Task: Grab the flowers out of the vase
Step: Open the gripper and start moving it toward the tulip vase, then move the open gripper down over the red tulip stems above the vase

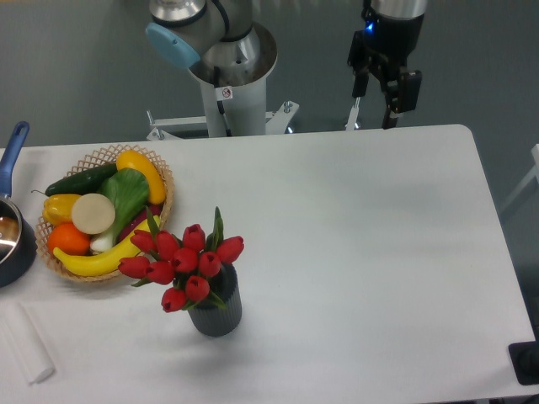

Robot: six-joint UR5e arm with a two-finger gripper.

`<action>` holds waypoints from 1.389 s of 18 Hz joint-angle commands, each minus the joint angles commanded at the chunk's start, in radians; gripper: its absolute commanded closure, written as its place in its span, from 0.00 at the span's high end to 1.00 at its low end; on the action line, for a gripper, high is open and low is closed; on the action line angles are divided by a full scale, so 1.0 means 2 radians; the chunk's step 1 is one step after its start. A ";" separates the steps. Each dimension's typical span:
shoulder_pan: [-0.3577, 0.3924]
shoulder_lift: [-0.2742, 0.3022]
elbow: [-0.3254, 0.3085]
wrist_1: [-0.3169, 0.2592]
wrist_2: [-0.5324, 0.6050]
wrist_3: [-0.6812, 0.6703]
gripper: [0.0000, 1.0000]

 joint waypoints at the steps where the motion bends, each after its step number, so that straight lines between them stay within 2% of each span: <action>1: 0.000 0.000 -0.002 0.002 0.001 0.000 1.00; 5: -0.002 0.002 -0.012 0.024 0.001 0.000 1.00; 8: -0.004 0.001 -0.015 0.026 -0.002 -0.009 1.00; 14: -0.005 0.001 -0.020 0.027 -0.036 -0.103 1.00; 20: -0.019 -0.005 -0.021 0.031 -0.098 -0.265 1.00; 22: -0.037 -0.009 -0.023 0.048 -0.107 -0.303 1.00; 25: -0.052 -0.018 -0.030 0.096 -0.133 -0.374 1.00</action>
